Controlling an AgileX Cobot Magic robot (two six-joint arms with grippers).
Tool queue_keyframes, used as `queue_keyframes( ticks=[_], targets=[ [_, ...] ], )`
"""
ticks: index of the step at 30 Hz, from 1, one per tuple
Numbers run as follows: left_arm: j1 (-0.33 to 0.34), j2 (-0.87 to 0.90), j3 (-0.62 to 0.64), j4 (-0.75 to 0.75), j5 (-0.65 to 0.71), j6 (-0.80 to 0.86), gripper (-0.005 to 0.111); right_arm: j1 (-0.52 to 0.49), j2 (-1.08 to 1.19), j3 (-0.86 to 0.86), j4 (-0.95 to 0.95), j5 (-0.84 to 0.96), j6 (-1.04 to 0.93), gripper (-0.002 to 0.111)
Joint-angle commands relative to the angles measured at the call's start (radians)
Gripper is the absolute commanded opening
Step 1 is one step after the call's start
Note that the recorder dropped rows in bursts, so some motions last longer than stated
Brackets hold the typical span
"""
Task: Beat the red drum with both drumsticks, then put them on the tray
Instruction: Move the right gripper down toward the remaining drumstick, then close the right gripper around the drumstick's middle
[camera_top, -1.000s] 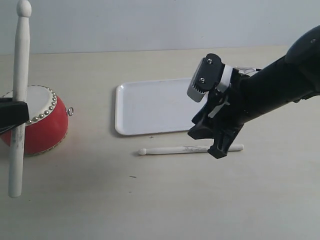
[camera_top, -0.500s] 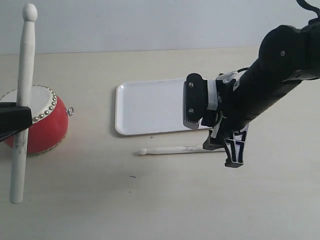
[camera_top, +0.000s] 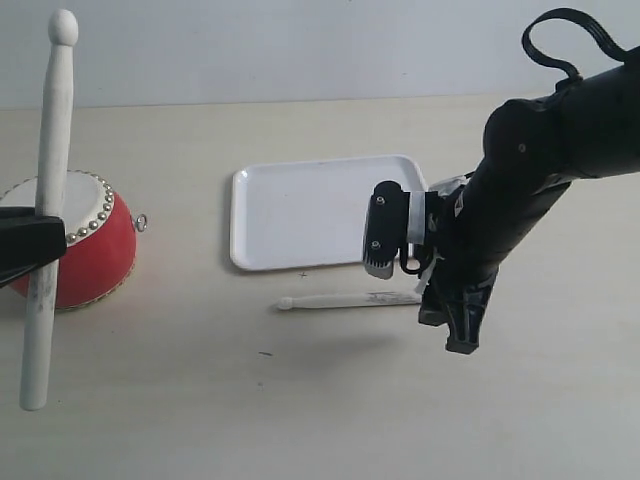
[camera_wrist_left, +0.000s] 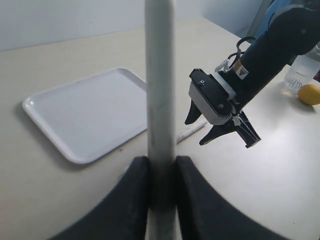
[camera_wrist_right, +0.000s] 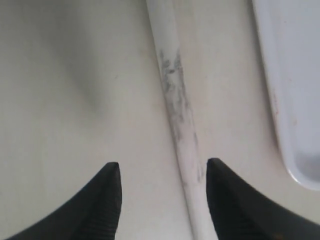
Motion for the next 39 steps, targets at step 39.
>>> queue_keyframes(
  ticks=[39],
  targets=[
    [0.002,0.001,0.001,-0.006,0.003,0.006,0.0,0.002,0.233,-0.088,-0.026,0.057,0.084,0.032]
  ],
)
